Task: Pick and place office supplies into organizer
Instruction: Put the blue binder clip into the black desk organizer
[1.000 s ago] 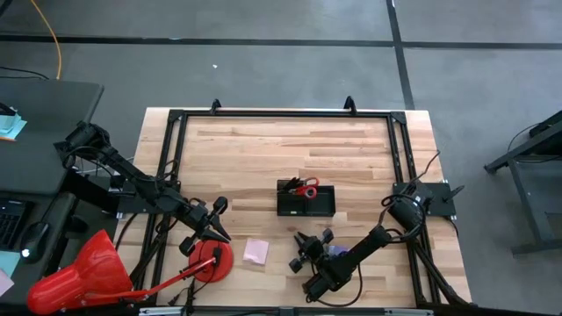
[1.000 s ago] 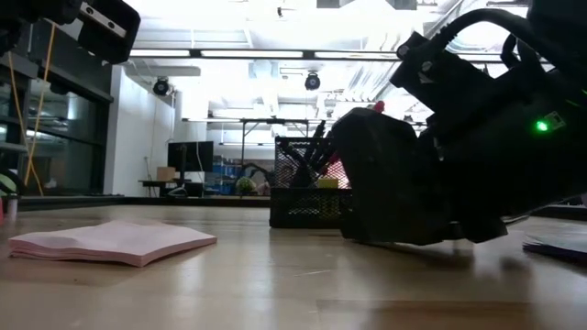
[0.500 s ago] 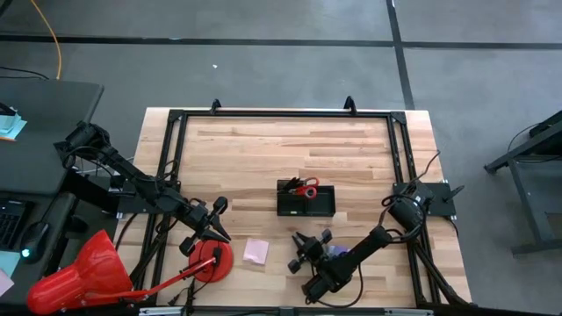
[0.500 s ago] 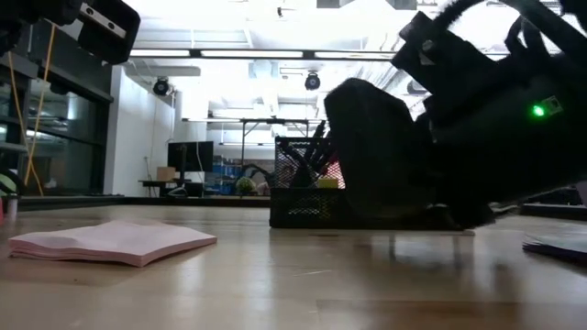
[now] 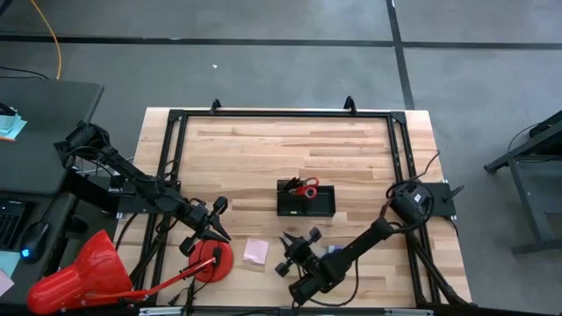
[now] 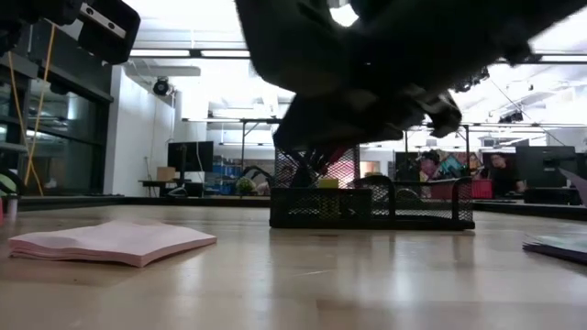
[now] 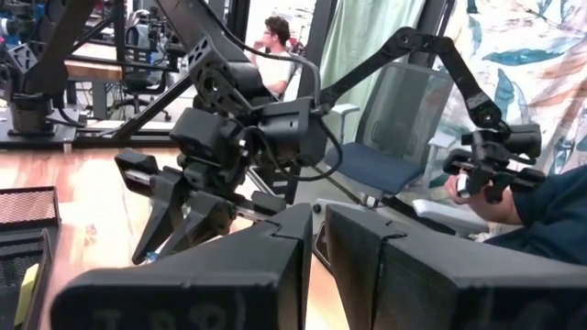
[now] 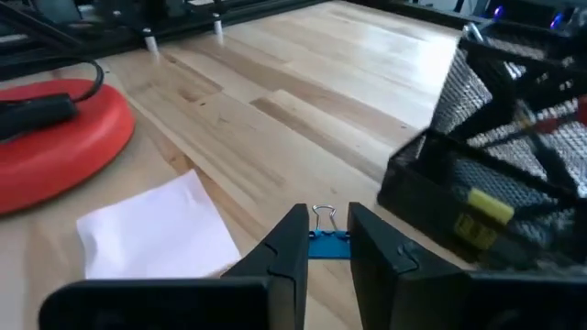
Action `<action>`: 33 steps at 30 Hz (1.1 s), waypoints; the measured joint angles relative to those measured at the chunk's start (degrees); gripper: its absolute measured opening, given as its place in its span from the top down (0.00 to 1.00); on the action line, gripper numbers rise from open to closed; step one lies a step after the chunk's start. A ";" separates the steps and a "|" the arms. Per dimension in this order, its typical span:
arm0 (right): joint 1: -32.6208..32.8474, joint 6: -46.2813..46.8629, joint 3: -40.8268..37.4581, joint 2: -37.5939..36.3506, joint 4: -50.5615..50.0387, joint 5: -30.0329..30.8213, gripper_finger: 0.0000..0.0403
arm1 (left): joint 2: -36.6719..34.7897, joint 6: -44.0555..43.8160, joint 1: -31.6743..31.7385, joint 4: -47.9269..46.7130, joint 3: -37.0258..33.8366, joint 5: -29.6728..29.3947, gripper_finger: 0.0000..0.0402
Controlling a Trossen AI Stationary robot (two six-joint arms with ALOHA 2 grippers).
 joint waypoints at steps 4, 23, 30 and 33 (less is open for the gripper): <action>-1.32 -2.41 2.89 0.00 -3.42 -1.45 0.91 | 0.00 0.02 0.02 0.03 0.00 0.00 0.93; -7.99 0.03 5.24 -3.01 -15.62 -16.08 0.90 | 0.02 0.20 0.00 -0.71 0.00 0.00 0.93; -10.37 5.34 5.24 -7.49 -20.06 -21.73 0.91 | 0.00 0.20 0.02 -0.75 0.00 -0.01 0.93; -11.99 6.91 5.24 -8.90 -21.07 -26.40 0.89 | 0.00 0.20 0.02 -0.73 -0.02 -0.02 0.93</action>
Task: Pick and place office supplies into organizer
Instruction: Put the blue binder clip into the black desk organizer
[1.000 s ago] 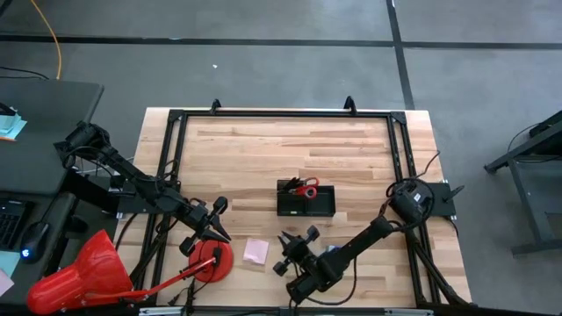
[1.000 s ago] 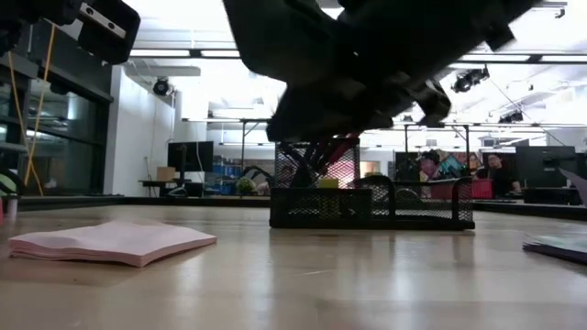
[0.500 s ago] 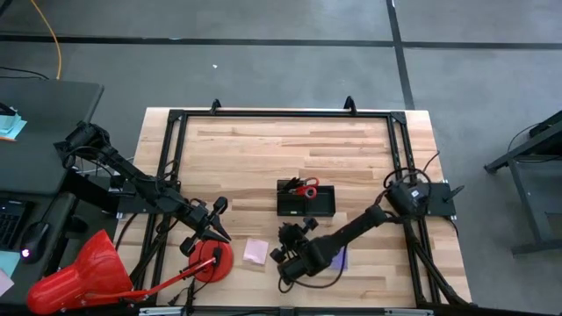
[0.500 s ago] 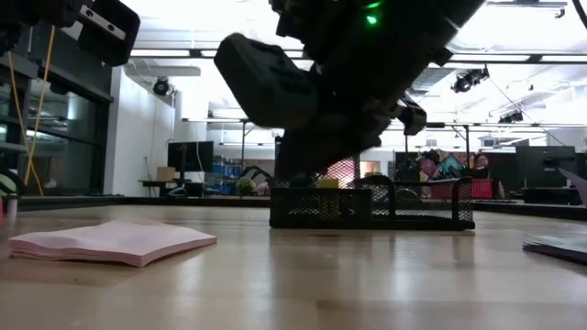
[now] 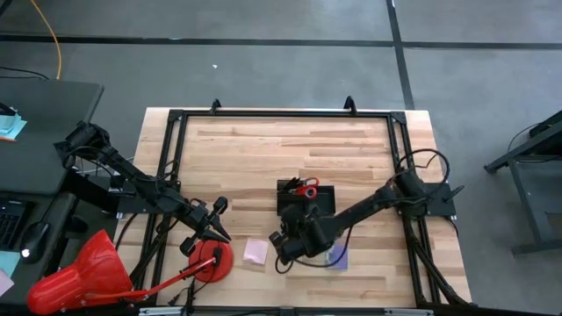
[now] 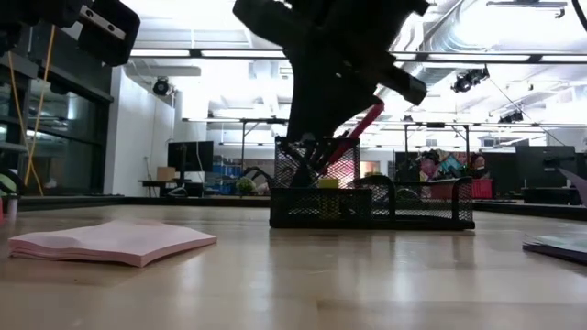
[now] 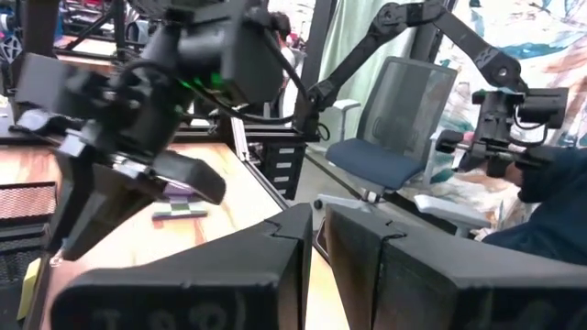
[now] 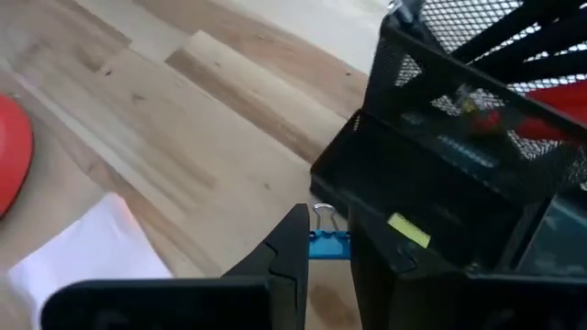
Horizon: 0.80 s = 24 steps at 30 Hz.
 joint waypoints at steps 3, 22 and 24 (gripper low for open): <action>-2.09 0.40 0.00 -0.57 -0.39 -5.17 0.90 | 0.00 0.00 -0.01 0.24 0.02 -0.25 0.93; -10.54 -6.91 0.00 -0.71 -1.10 -14.84 0.84 | 0.00 -0.20 -0.01 -0.37 0.02 -0.44 0.93; -10.37 -6.98 0.00 -0.71 -1.13 -13.89 0.80 | 0.00 -0.20 0.01 -0.37 0.01 -0.44 0.93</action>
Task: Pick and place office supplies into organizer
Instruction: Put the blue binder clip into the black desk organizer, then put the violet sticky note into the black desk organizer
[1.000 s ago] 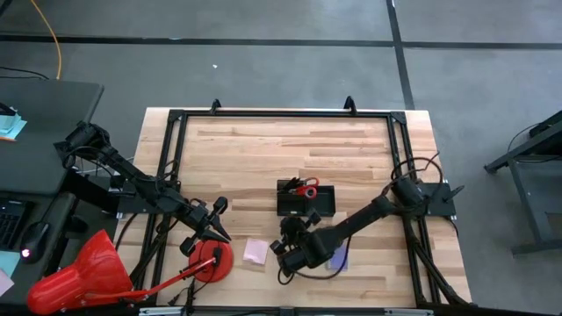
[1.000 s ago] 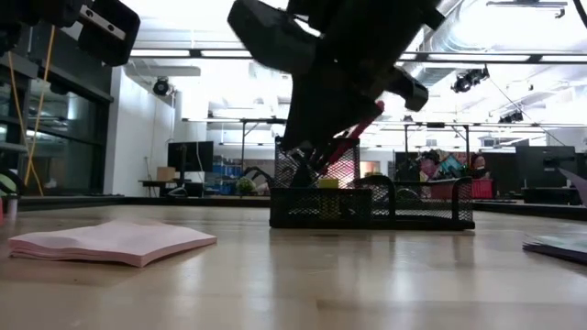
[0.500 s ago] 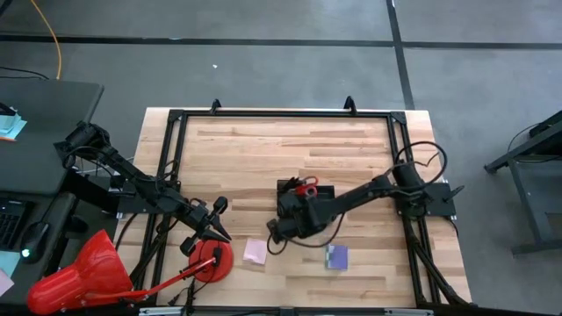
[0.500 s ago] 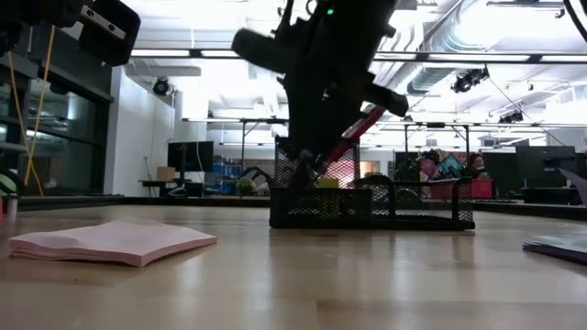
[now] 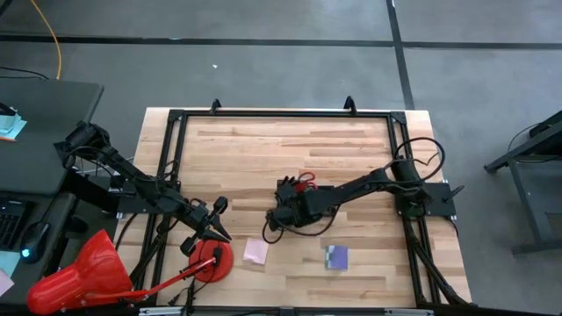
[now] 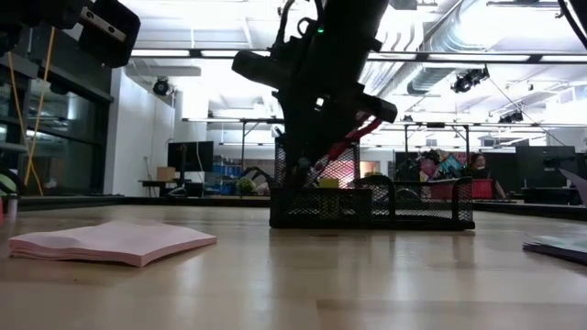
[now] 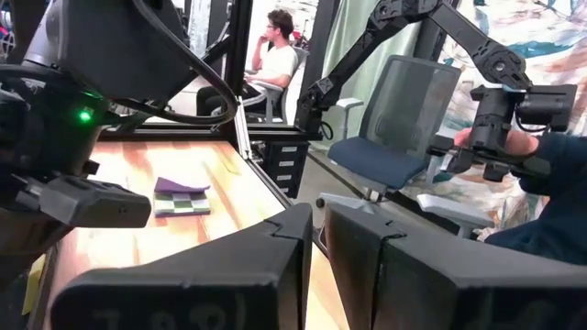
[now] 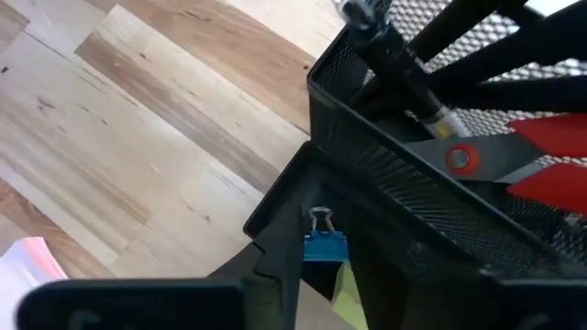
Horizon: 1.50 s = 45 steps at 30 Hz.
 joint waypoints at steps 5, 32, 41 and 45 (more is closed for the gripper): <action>0.43 -0.03 0.00 0.00 -0.14 0.92 0.71 | 0.02 0.00 0.00 0.00 0.01 0.00 0.93; 34.60 6.94 -0.55 -0.49 -2.08 31.48 0.64 | 0.02 -0.20 -0.02 -1.24 -0.01 -1.37 0.93; 42.46 13.87 -0.59 4.18 -7.09 14.34 0.64 | 0.02 -1.55 0.00 -2.66 0.01 -4.47 0.93; 43.28 19.32 -0.59 5.07 -11.20 4.13 0.64 | 0.02 -2.08 0.00 -3.31 0.00 -8.36 0.93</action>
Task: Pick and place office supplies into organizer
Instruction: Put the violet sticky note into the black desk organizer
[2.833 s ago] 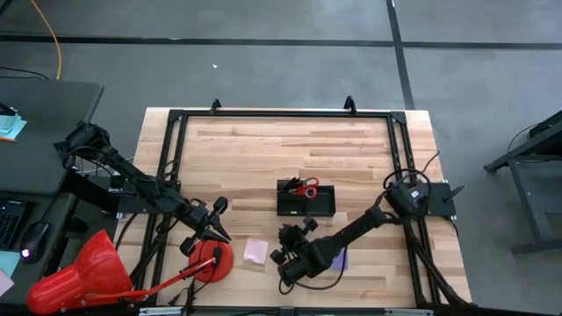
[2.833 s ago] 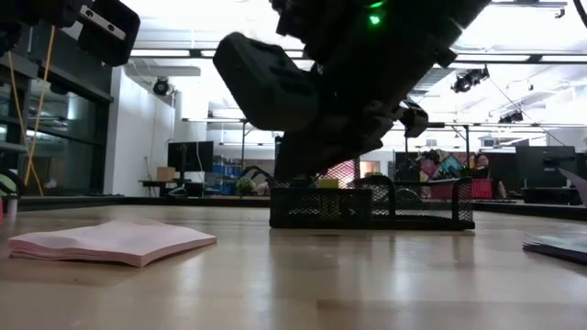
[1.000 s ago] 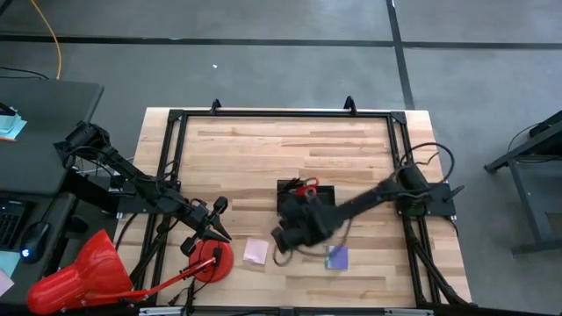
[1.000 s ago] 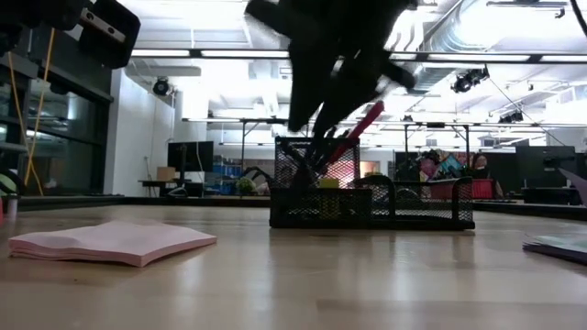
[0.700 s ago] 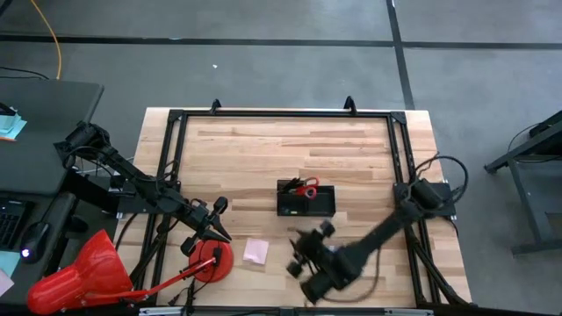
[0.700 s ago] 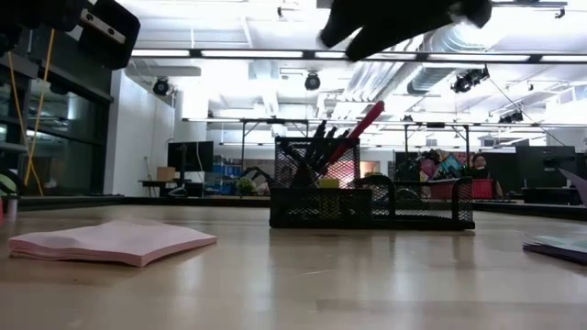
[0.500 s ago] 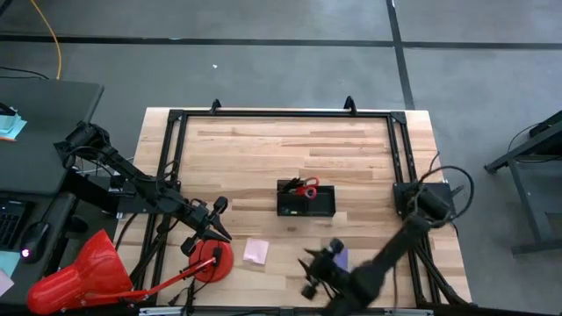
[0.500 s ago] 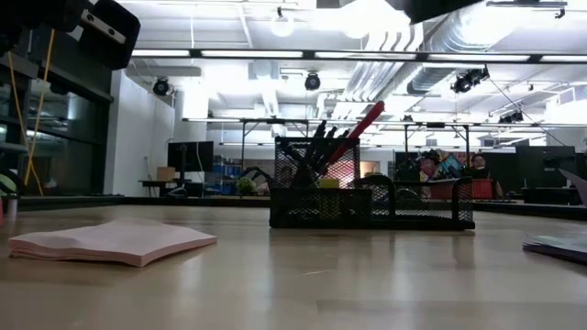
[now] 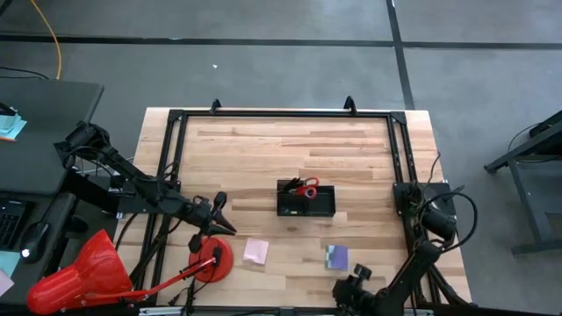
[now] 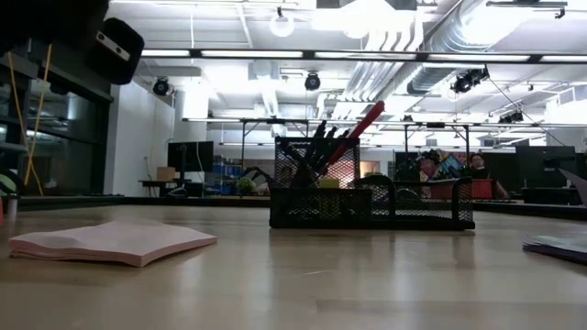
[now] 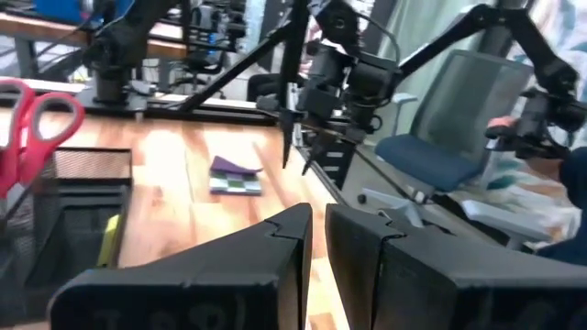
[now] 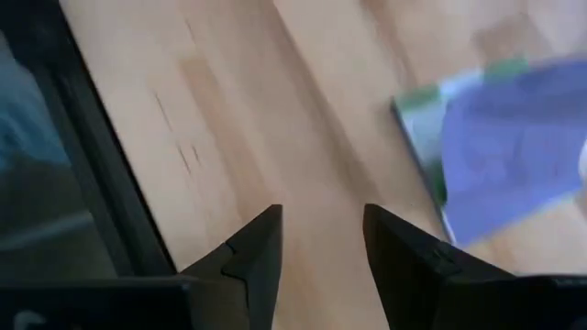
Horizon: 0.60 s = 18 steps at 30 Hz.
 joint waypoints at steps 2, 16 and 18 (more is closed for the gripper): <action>0.01 -0.38 0.00 0.05 -2.83 -1.73 0.64 | 0.00 -0.85 0.00 -0.29 0.00 -0.24 0.93; 0.97 -8.58 -4.21 0.18 -8.68 12.85 0.64 | 0.00 -5.60 0.00 -6.53 -0.02 -0.25 0.93; 0.63 -10.90 -7.75 0.30 -3.93 11.27 0.63 | 0.00 -5.66 0.00 -6.76 -0.02 -0.25 0.93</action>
